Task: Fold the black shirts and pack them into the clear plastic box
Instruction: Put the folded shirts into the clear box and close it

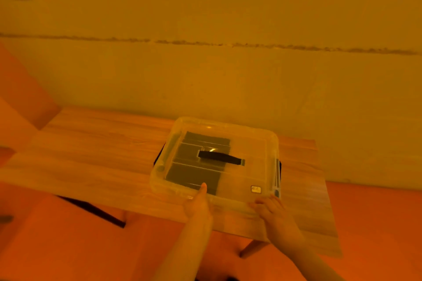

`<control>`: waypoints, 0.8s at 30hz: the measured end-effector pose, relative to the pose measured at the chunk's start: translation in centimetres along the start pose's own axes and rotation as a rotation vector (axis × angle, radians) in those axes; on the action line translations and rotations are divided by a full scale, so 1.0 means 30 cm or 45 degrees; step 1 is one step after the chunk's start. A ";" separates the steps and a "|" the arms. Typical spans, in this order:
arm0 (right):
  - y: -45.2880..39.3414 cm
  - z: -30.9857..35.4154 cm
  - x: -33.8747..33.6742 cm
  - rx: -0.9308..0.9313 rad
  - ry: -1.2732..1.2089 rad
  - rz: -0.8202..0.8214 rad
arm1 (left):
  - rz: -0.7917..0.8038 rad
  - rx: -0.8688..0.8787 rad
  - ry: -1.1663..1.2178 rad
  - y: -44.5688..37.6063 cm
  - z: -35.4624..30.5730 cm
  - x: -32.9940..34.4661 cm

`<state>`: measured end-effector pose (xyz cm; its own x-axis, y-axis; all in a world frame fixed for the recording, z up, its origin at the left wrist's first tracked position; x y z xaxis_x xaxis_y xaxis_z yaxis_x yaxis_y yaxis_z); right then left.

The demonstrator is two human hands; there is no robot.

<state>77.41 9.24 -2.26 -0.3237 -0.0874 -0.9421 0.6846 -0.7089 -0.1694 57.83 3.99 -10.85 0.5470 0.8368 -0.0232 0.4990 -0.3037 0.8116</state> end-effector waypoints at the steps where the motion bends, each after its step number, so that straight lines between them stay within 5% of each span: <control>1: 0.006 -0.042 -0.016 0.055 -0.042 -0.061 | 0.001 -0.009 -0.036 0.016 0.025 0.014; 7: 0.024 -0.193 -0.061 0.412 -0.233 -0.017 | 0.155 0.156 -0.279 0.016 0.054 -0.001; 11: 0.002 -0.225 -0.082 0.514 -0.242 -0.159 | -0.263 0.719 -0.402 0.020 -0.153 -0.158; 13: 0.007 -0.277 -0.071 0.709 -0.340 -0.240 | -0.416 0.715 -0.520 0.030 -0.196 -0.204; 17: 0.017 -0.323 0.019 1.041 -0.630 -0.190 | -0.469 0.989 -0.872 0.056 -0.288 -0.191; 21: 0.020 -0.309 0.062 1.106 -0.674 -0.105 | -0.378 1.167 -1.427 0.038 -0.340 -0.135; 24: 0.024 -0.310 0.071 1.134 -0.661 -0.064 | -0.381 1.243 -1.502 0.048 -0.380 -0.148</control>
<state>83.28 15.03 -7.09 -0.7252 -0.1848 -0.6632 -0.0013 -0.9629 0.2697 48.47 5.04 -2.94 0.3169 0.2429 -0.9168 0.6531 -0.7568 0.0252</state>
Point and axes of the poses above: each hand's wrist, its own y-axis away from the middle knuckle, its own x-axis out of the palm, z = x × y, the point moved 9 cm from there along -y, towards the middle knuckle
